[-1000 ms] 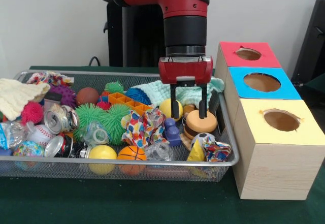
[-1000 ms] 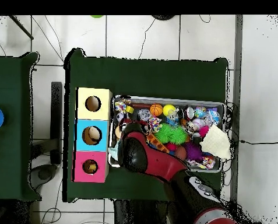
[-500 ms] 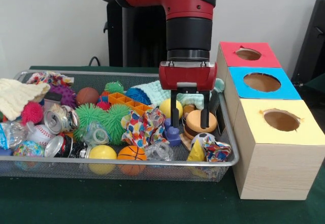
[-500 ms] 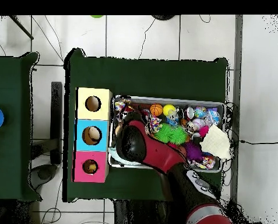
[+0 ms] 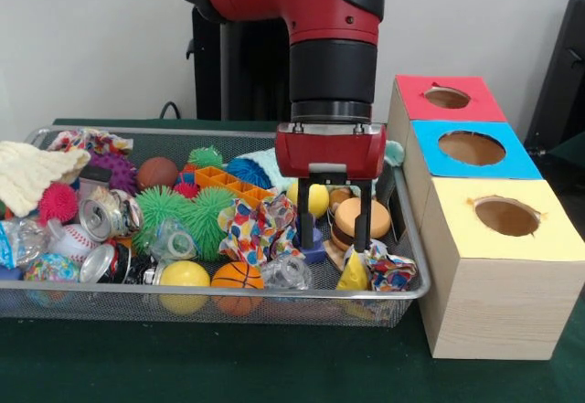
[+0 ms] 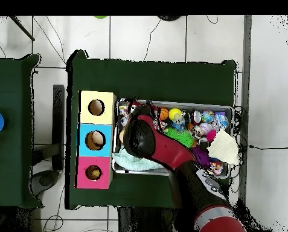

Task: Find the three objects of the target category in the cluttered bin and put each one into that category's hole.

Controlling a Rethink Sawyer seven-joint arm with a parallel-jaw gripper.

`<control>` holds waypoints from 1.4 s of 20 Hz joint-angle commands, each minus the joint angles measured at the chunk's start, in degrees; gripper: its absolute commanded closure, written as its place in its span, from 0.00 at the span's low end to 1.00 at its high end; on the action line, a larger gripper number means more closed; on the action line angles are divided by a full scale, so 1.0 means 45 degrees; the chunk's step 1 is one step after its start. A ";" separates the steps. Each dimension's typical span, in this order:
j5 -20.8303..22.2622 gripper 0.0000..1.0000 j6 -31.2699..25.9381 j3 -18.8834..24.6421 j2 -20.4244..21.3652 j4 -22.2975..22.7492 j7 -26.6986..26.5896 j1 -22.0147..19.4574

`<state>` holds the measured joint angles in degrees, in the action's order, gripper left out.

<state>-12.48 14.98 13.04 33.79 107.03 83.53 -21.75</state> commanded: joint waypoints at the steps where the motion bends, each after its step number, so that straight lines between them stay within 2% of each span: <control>1: 0.0216 0.00 0.0253 0.0702 -0.1630 -0.0924 0.2991 -0.0368; 4: 0.0215 0.00 0.0421 0.0764 -0.1810 -0.1000 0.3094 -0.0286; 12: 0.0403 0.00 0.0514 0.1717 -0.2577 -0.0962 0.3532 -0.0555; 20: 0.0830 0.00 0.0148 0.2582 -0.3152 -0.0840 0.3344 -0.1219; 24: 0.0784 0.00 0.0293 0.2350 -0.3445 -0.1008 0.3137 -0.1009; 28: 0.0227 0.00 0.0052 0.1550 -0.3487 -0.1135 0.2816 -0.0297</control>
<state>-10.69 15.18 19.08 21.89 105.37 83.54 -25.85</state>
